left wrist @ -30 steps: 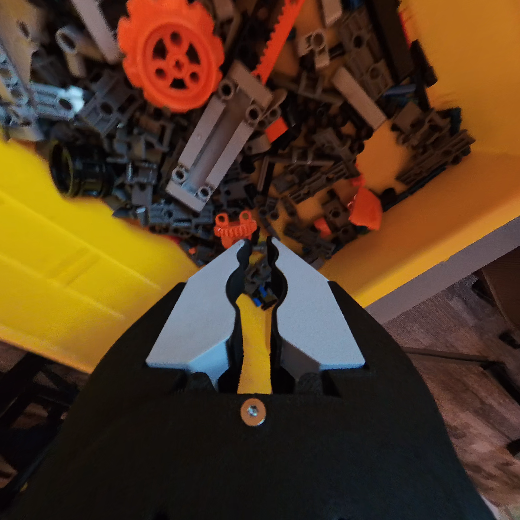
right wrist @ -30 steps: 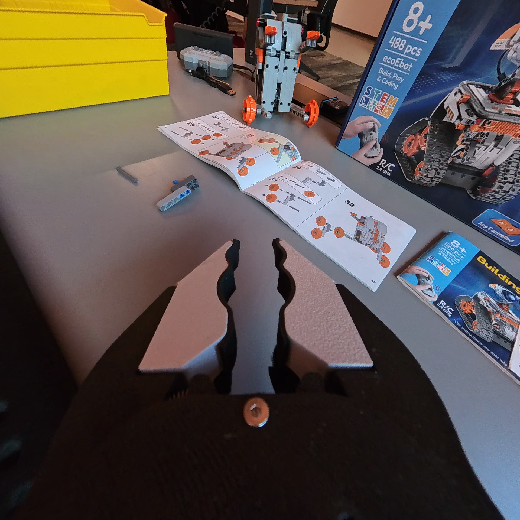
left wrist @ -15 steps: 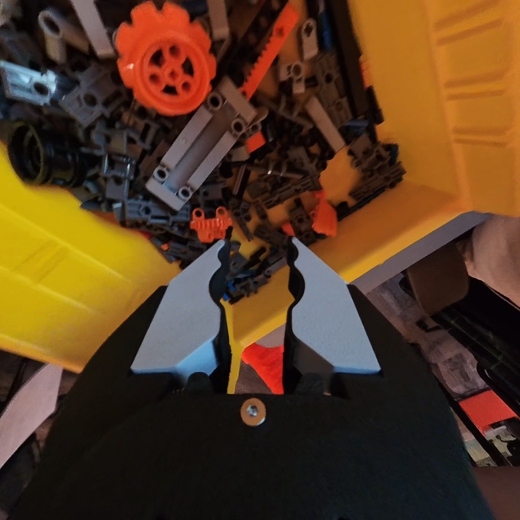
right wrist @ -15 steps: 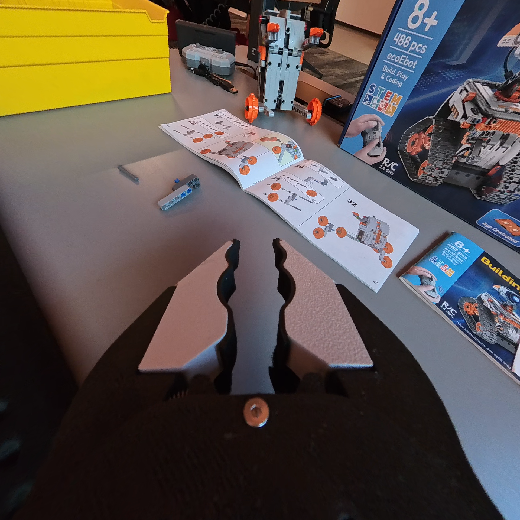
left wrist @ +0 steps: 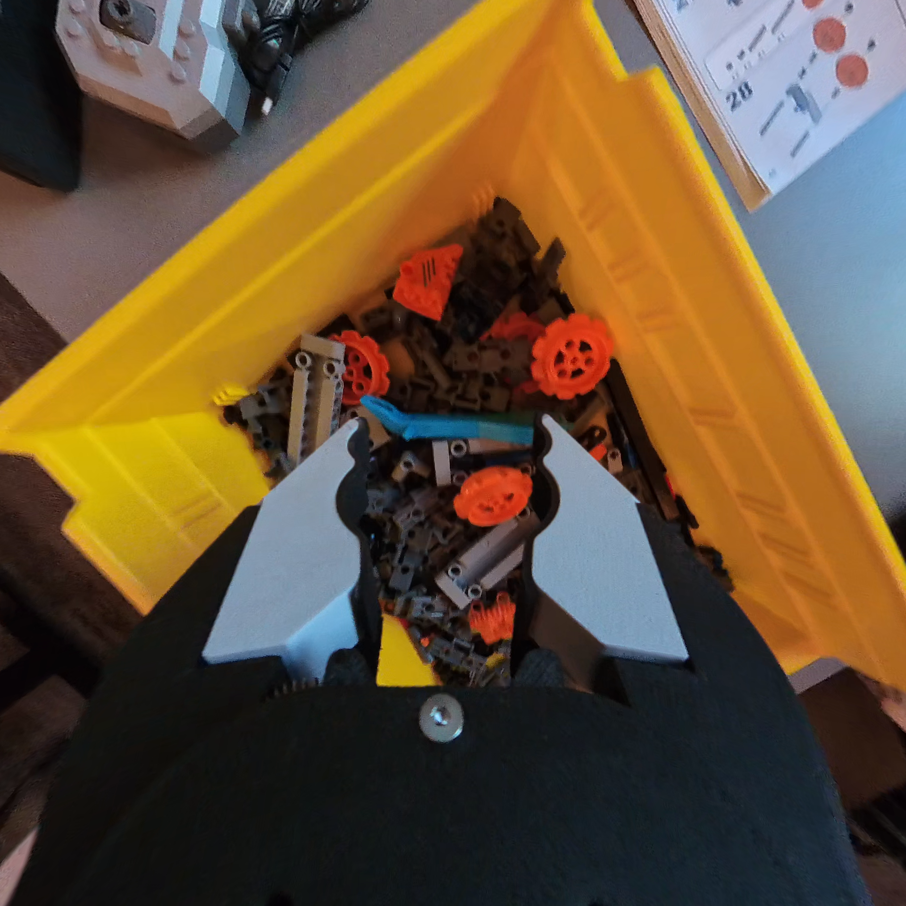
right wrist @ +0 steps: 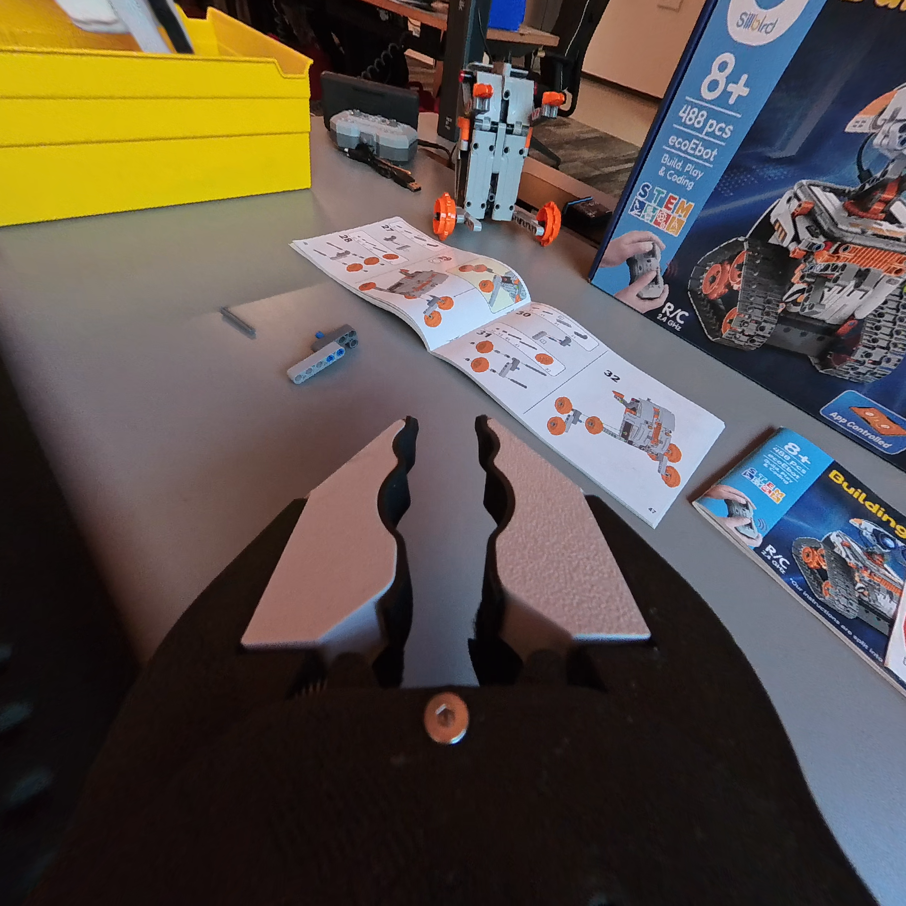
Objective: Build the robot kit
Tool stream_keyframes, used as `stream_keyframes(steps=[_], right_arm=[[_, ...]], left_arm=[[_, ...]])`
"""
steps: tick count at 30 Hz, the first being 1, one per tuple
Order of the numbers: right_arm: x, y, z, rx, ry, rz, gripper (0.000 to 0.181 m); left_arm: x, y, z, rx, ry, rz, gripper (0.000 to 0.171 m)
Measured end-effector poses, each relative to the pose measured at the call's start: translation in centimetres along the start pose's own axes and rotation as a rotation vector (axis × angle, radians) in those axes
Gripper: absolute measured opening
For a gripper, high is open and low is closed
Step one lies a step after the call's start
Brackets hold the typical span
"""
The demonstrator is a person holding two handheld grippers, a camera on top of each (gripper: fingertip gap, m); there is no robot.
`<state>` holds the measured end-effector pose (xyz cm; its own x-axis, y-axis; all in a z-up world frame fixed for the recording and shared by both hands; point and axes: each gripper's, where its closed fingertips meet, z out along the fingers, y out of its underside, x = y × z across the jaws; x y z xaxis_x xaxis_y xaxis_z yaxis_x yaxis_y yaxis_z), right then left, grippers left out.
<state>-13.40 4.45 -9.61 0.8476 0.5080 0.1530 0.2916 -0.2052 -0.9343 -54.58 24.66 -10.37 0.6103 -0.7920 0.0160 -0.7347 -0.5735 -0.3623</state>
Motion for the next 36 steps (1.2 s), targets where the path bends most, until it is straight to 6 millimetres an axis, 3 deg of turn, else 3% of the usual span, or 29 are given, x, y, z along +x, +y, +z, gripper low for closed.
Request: stream_keyframes(steps=[3,12,17,21,26,29,36], right_arm=[[0.0,-0.1,-0.1,0.006,0.01,-0.01,0.024],[0.6,-0.2,-0.2,0.015,0.045,-0.01,0.024],[1.1,-0.5,-0.6,0.038,0.068,0.0,0.024],[1.0,-0.6,-0.8,0.044,0.07,-0.001,0.024],[1.0,-1.0,-1.1,0.065,0.075,-0.005,0.024],[1.0,-1.0,-1.2,0.067,0.073,-0.002,0.024],[1.1,-0.7,-1.1,0.057,0.08,-0.001,0.024]], left_arm=[[-0.6,-1.0,1.5,-0.019,0.003,-0.028,0.065],[-1.3,-0.7,3.8,-0.07,-0.08,-0.018,0.066],[-0.7,-1.4,3.8,0.028,-0.086,0.008,0.06],[0.7,-1.9,2.4,0.129,-0.064,0.04,0.056],[1.9,-0.3,1.7,0.112,-0.023,0.067,0.058],[1.8,0.2,1.9,0.073,-0.017,0.055,0.062],[1.0,-1.6,2.5,0.062,-0.023,0.046,0.057]])
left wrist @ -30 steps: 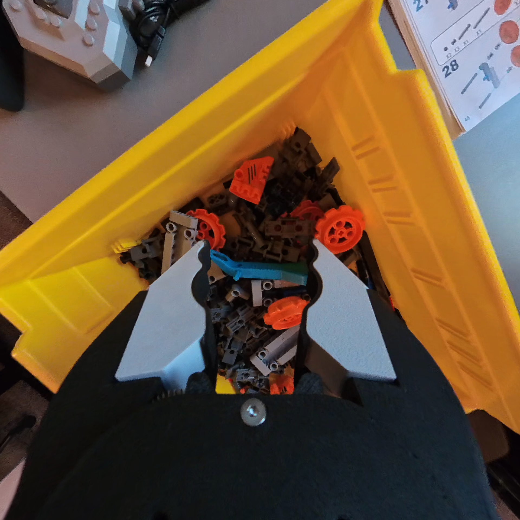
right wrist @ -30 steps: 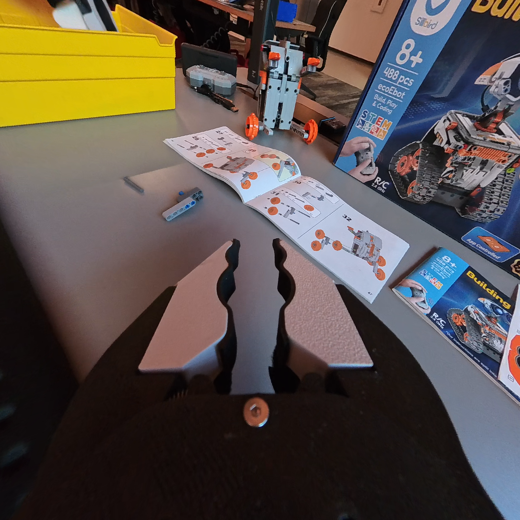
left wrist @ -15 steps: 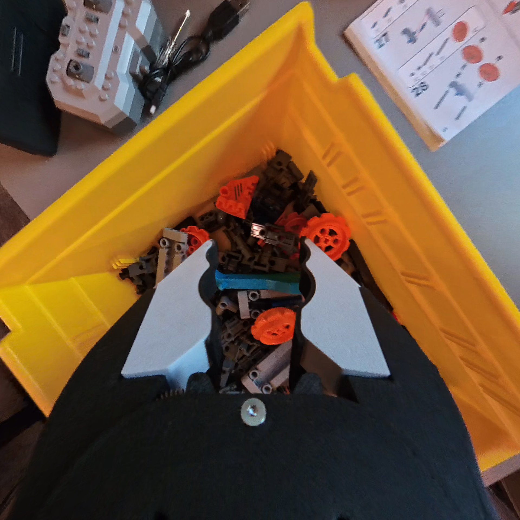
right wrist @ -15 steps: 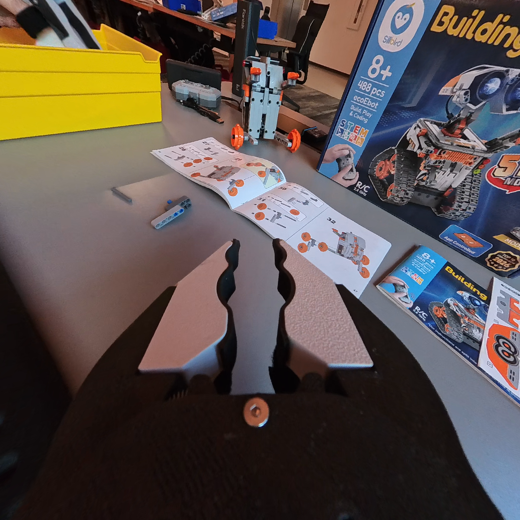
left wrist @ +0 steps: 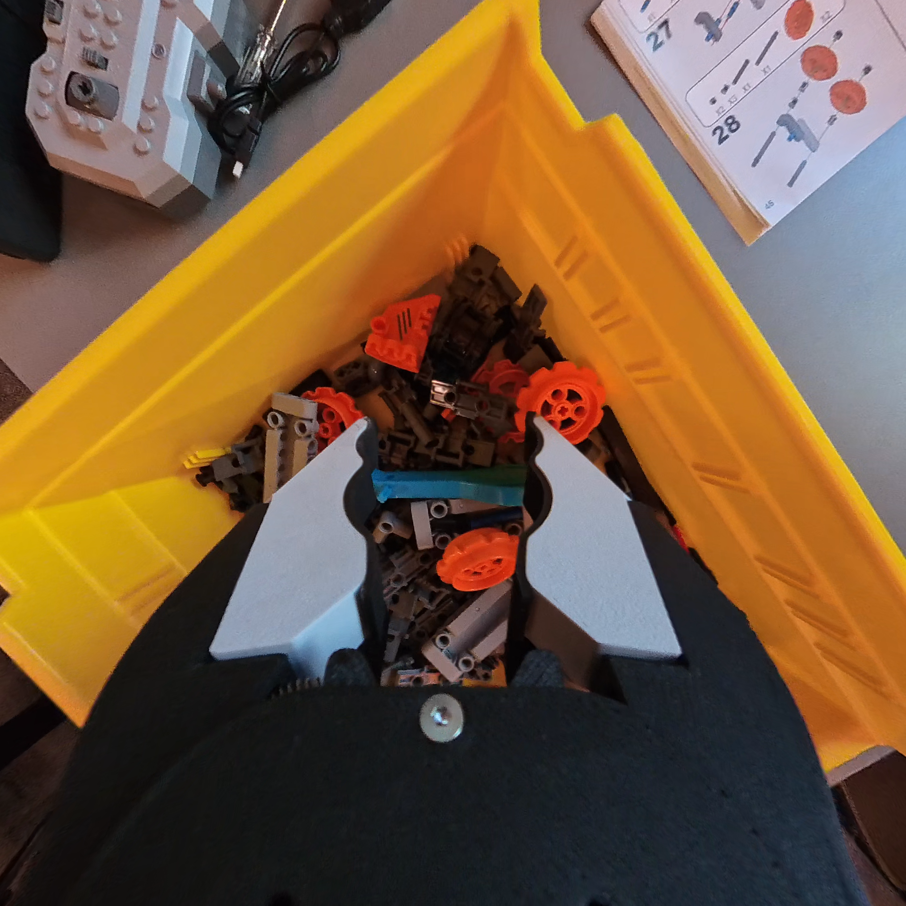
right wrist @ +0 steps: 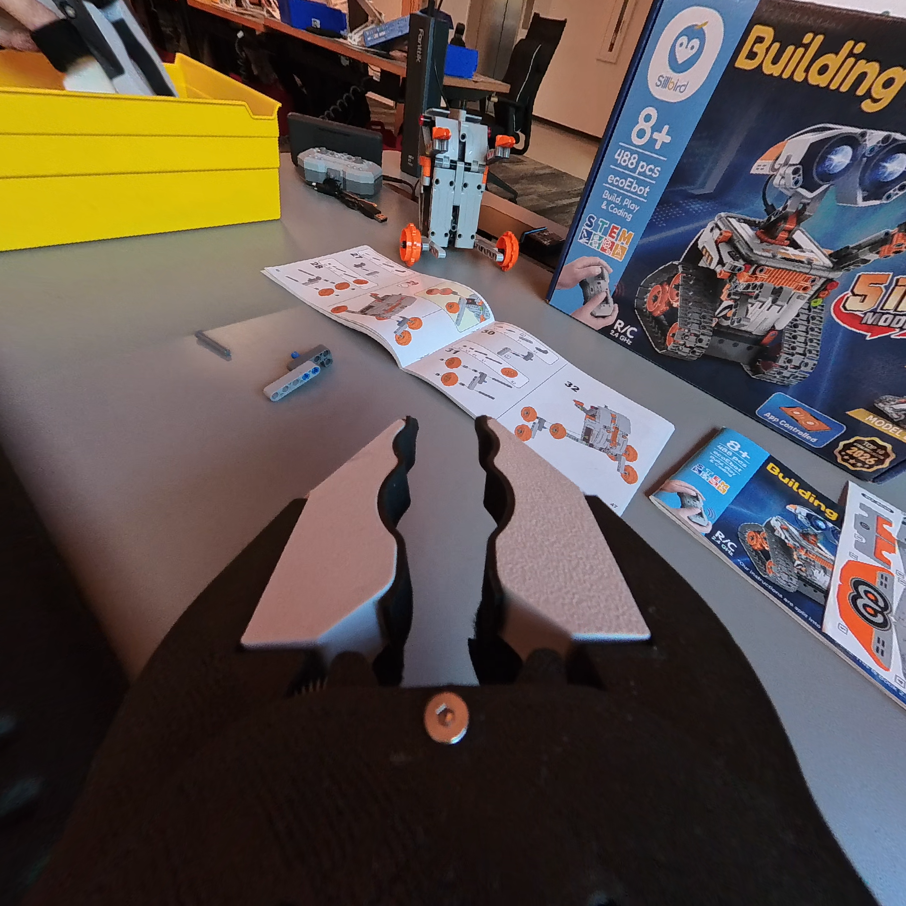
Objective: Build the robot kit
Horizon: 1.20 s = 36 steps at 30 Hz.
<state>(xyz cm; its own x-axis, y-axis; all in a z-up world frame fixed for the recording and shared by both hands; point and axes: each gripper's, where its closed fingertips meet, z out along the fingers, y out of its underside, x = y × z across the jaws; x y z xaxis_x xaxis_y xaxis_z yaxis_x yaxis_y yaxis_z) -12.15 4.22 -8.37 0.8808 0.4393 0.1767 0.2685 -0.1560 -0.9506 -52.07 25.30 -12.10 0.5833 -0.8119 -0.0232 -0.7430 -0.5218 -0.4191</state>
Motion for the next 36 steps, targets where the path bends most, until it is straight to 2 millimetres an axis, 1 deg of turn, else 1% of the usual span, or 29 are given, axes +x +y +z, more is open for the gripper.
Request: stream_keyframes(steps=[5,9,11,16,18,20,22,24,28,29,30,32,33,36], right_arm=[[0.1,0.2,0.1,-0.01,-0.002,0.008,0.024],[0.0,0.2,0.0,-0.011,0.002,-0.002,0.024],[0.0,0.2,0.0,-0.01,0.001,-0.002,0.024],[-0.1,0.2,0.0,-0.011,-0.003,-0.006,0.024],[0.0,0.1,-0.1,-0.01,0.006,-0.015,0.024],[0.0,0.1,-0.2,-0.007,0.008,-0.017,0.024],[0.0,0.0,-0.3,-0.002,0.003,-0.012,0.024],[-0.1,0.0,-0.2,-0.003,-0.007,-0.007,0.024],[-0.6,0.2,0.0,-0.016,-0.024,-0.022,0.024],[-0.7,0.2,0.0,-0.016,-0.026,-0.03,0.024],[-0.8,0.2,0.0,-0.018,-0.027,-0.037,0.024],[-0.9,0.3,0.2,-0.026,-0.026,-0.05,0.024],[-0.9,0.3,0.2,-0.031,-0.025,-0.054,0.024],[-0.8,0.6,0.3,-0.045,-0.018,-0.06,0.024]], left_arm=[[-0.2,0.8,1.1,-0.072,0.011,0.012,0.057],[0.5,2.3,1.6,-0.129,0.051,0.013,0.053],[0.7,3.2,1.7,-0.17,0.064,0.013,0.056],[1.3,4.2,1.0,-0.216,0.079,0.034,0.048],[1.5,4.6,0.6,-0.227,0.075,0.052,0.042],[2.1,5.3,0.2,-0.251,0.093,0.055,0.042],[2.8,6.2,-0.4,-0.276,0.116,0.053,0.043],[3.1,7.2,-1.1,-0.29,0.112,0.068,0.04],[4.0,9.8,-2.6,-0.338,0.099,0.096,0.04],[4.3,10.4,-3.0,-0.342,0.102,0.105,0.037],[4.3,10.8,-3.3,-0.336,0.093,0.113,0.037],[3.9,10.6,-3.9,-0.293,0.067,0.12,0.037],[3.4,10.0,-4.3,-0.259,0.051,0.113,0.037],[0.9,6.9,-5.1,-0.125,-0.03,0.06,0.041]])
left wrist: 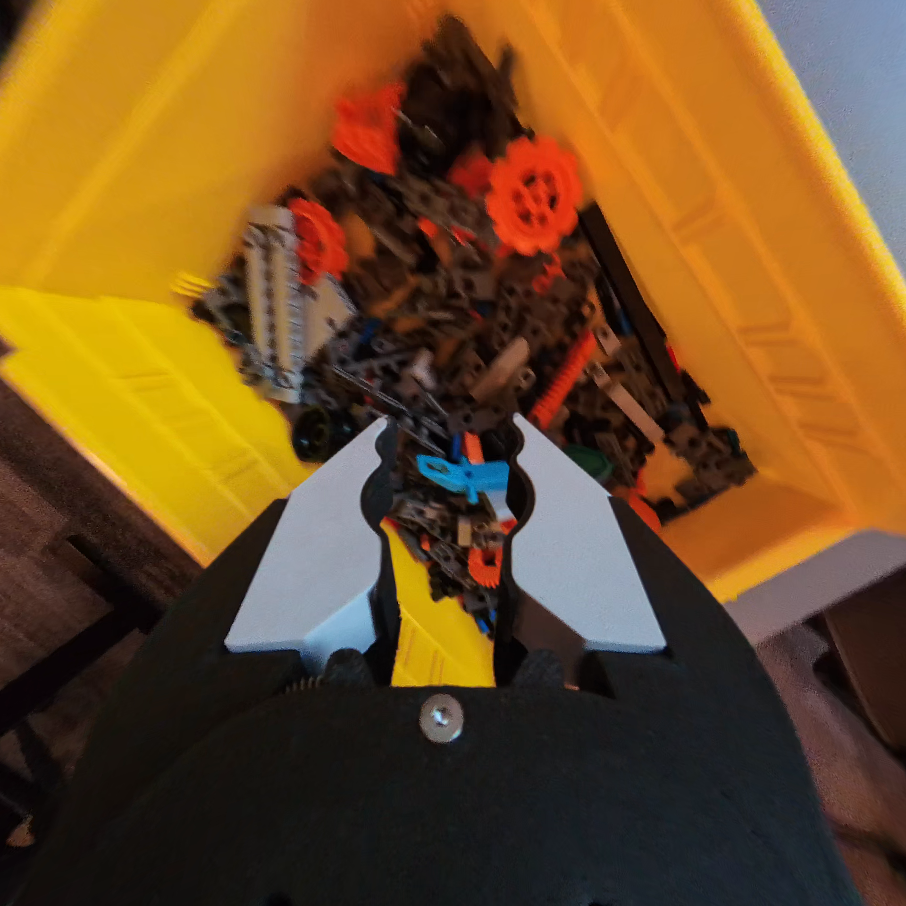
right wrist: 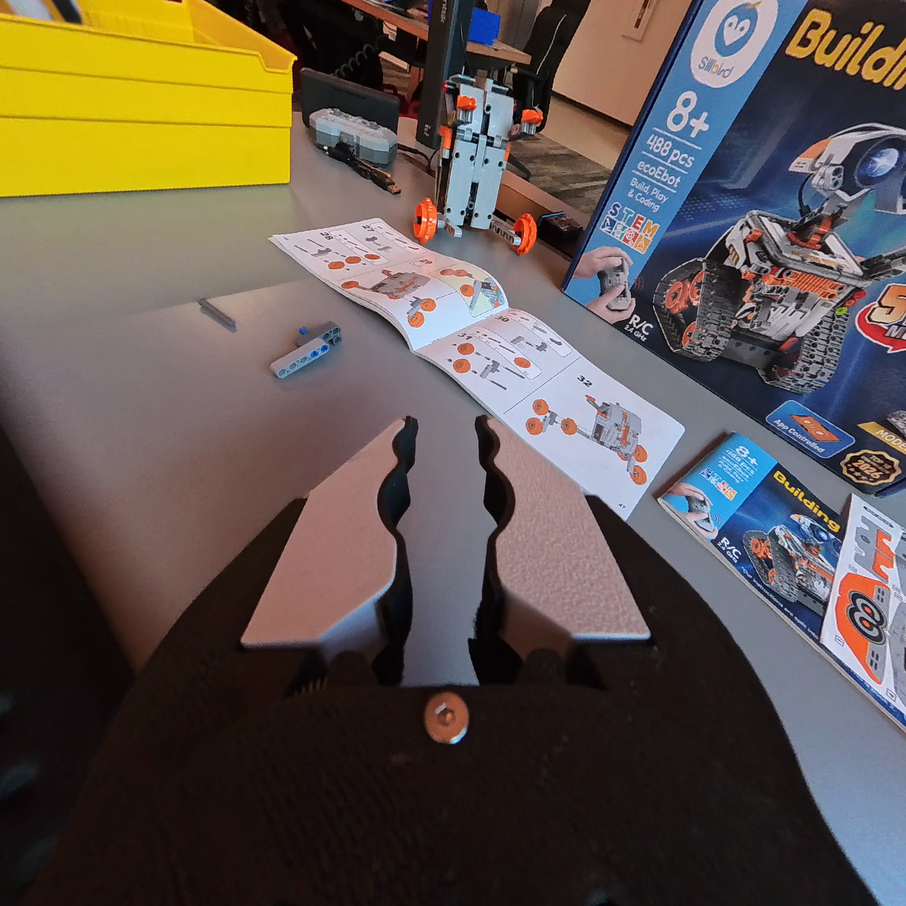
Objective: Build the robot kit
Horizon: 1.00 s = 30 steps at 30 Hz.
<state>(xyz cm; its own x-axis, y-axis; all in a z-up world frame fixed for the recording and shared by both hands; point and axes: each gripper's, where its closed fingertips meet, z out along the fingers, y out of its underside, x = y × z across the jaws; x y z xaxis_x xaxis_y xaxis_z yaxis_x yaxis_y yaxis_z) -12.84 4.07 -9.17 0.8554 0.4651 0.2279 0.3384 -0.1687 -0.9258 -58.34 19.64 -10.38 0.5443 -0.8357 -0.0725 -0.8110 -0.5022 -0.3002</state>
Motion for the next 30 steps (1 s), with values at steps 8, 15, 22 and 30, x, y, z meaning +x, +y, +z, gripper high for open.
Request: stream_keyframes(steps=[8,15,22,30], right_arm=[[0.4,0.3,0.0,-0.012,0.021,0.009,0.024],[0.4,0.7,0.3,-0.032,0.022,0.002,0.024],[0.3,0.8,0.3,-0.044,0.021,-0.012,0.024],[0.2,0.7,0.2,-0.036,0.022,-0.015,0.024]], left_arm=[[-4.0,-2.8,3.0,-0.033,-0.016,-0.272,0.043],[-5.3,-1.3,5.1,-0.139,-0.036,-0.377,0.029],[-5.7,-0.6,6.2,-0.169,-0.029,-0.389,0.017],[-5.1,-0.4,4.4,-0.175,-0.008,-0.355,0.017]])
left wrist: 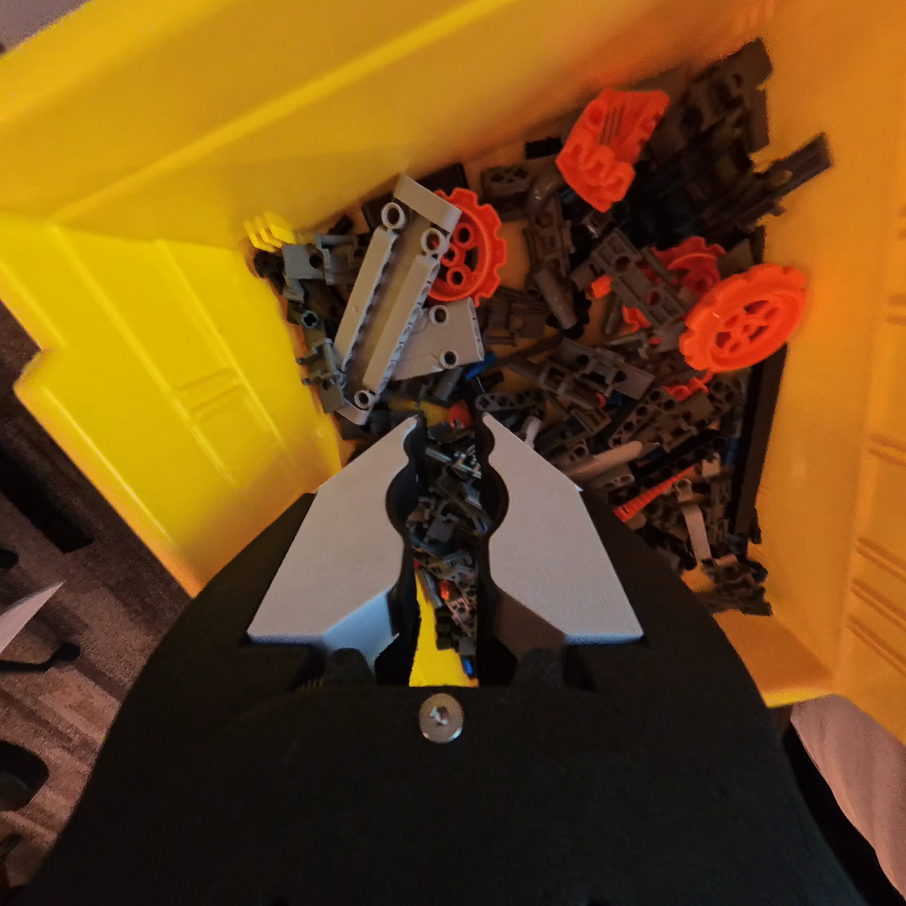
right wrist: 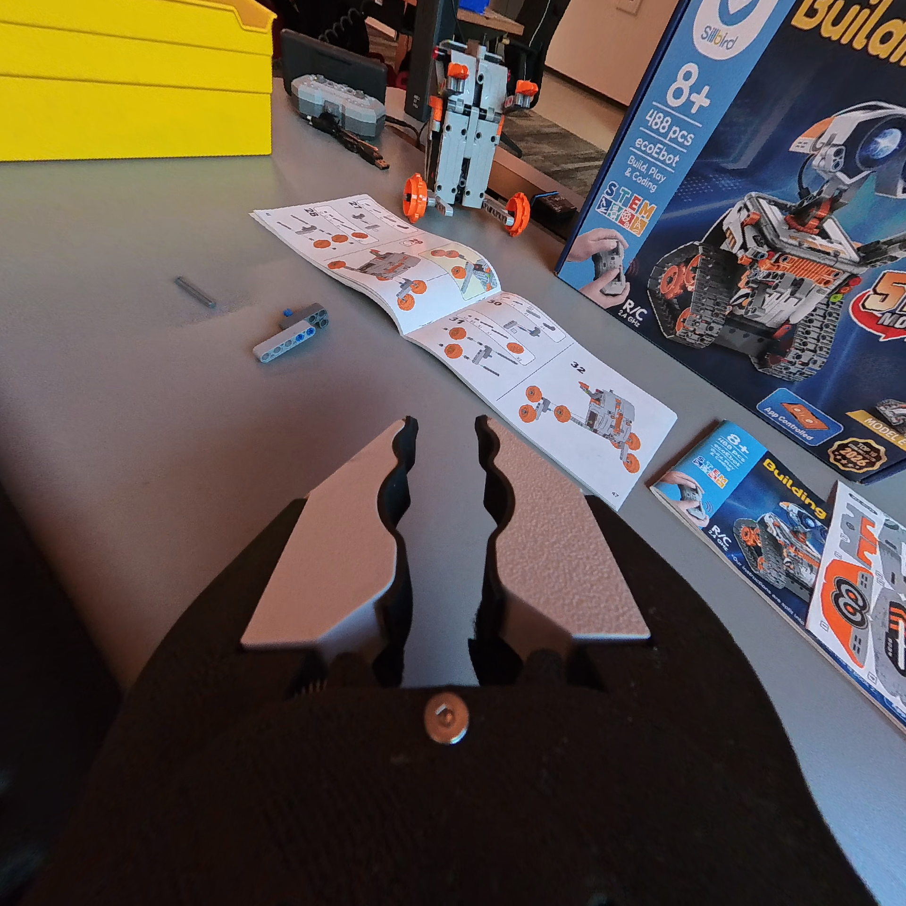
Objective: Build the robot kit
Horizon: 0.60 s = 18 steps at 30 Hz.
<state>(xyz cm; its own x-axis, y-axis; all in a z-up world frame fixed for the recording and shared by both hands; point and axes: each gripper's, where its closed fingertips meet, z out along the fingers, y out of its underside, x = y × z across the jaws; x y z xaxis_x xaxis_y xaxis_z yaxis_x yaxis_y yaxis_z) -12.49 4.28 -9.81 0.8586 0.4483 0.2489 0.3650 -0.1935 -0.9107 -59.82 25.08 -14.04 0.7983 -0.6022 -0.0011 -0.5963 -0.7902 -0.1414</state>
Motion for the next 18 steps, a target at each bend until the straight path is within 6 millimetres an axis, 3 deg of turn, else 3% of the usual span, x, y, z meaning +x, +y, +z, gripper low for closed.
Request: stream_keyframes(steps=[7,8,9,11,14,18], right_arm=[[-0.3,0.0,0.1,-0.003,-0.014,-0.01,0.024],[-0.4,0.0,0.1,-0.004,-0.014,-0.014,0.024],[-0.4,0.0,0.1,-0.005,-0.014,-0.019,0.024],[-0.5,0.0,0.1,-0.007,-0.015,-0.026,0.024],[-0.6,0.1,0.2,-0.011,-0.015,-0.028,0.024],[-0.4,0.1,0.1,-0.013,-0.008,-0.028,0.024]], left_arm=[[2.2,4.2,-1.9,-0.117,0.088,0.075,0.015],[2.4,4.9,-2.2,-0.139,0.098,0.082,0.018],[2.2,4.9,-2.5,-0.132,0.087,0.082,0.034],[1.9,3.5,-3.5,-0.053,0.086,0.074,0.037],[1.4,-0.2,-5.0,0.109,0.074,0.057,0.034],[0.8,-3.6,-4.1,0.187,-0.002,0.09,0.039]])
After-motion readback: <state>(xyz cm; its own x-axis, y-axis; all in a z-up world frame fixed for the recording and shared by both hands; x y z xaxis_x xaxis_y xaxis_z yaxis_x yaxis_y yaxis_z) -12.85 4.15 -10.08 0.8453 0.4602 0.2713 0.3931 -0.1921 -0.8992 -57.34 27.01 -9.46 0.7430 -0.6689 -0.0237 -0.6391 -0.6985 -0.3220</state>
